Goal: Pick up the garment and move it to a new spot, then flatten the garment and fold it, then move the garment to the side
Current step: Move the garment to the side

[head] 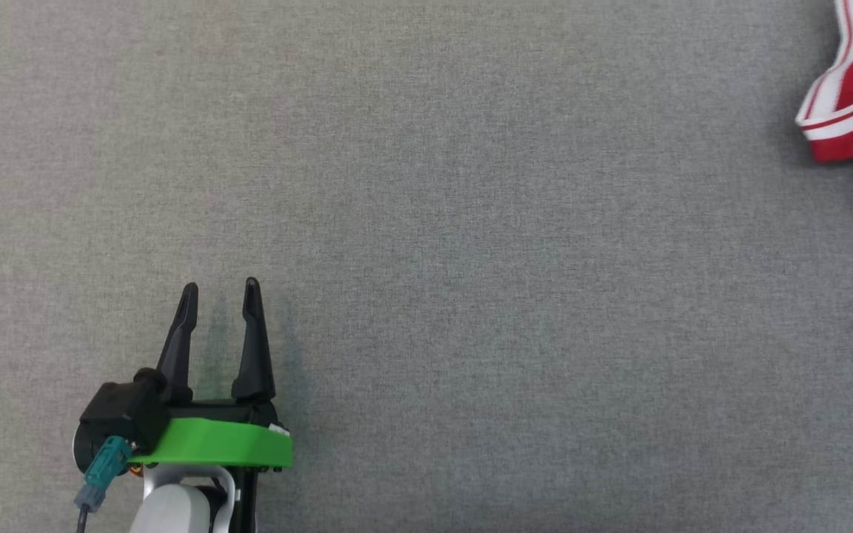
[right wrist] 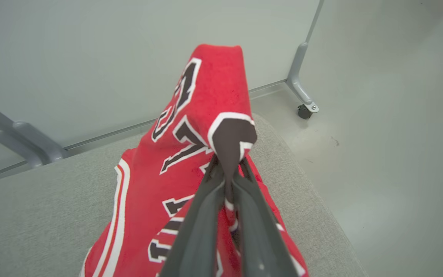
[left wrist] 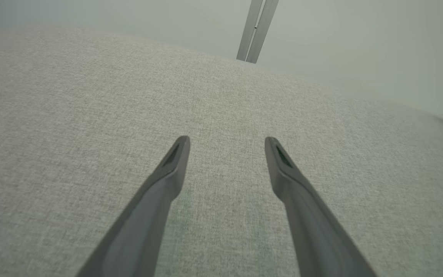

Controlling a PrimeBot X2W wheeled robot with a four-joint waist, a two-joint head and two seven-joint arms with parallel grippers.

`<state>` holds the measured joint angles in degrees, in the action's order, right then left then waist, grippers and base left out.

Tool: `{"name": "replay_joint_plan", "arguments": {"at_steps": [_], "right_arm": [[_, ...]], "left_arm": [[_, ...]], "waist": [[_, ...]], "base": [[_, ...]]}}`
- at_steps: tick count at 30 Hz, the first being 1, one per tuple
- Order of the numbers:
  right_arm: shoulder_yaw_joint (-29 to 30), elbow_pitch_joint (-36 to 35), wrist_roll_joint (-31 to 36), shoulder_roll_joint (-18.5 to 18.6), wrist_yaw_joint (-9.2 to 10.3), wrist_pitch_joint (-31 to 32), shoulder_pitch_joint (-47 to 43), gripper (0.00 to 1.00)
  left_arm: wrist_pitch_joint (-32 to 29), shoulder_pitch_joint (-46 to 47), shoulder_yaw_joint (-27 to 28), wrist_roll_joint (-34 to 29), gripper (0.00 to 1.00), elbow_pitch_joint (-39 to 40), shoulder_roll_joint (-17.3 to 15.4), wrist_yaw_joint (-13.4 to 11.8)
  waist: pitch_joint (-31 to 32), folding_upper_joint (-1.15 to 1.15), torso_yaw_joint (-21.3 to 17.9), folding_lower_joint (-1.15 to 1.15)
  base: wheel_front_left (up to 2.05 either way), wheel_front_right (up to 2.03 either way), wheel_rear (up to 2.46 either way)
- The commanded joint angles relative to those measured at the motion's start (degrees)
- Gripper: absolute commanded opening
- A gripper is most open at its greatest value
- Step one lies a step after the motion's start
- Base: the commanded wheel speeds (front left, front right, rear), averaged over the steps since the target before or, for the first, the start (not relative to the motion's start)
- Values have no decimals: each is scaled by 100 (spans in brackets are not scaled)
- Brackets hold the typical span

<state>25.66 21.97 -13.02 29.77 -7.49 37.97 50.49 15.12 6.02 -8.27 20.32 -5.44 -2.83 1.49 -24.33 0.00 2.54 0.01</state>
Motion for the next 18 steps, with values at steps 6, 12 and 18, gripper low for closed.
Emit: {"name": "replay_joint_plan", "arguments": {"at_steps": [6,12,18], "right_arm": [[-183,382,773,43,1,-812,53,100],[-483,393,891,173,1,-1733,-338,100],[-963,-196,425,-39,5,-3008,-1339,100]], "left_arm": [[-1,-72,34,25,100,109,-16,-102],[-1,-246,131,59,100,64,-16,-127],[-1,-511,174,157,100,81,-17,-196]], "waist": [[-18,0,-18,-1],[386,0,-104,-1],[1025,0,-137,-1]], "base": [[0,0,0],[0,0,0],[0,0,0]]}}
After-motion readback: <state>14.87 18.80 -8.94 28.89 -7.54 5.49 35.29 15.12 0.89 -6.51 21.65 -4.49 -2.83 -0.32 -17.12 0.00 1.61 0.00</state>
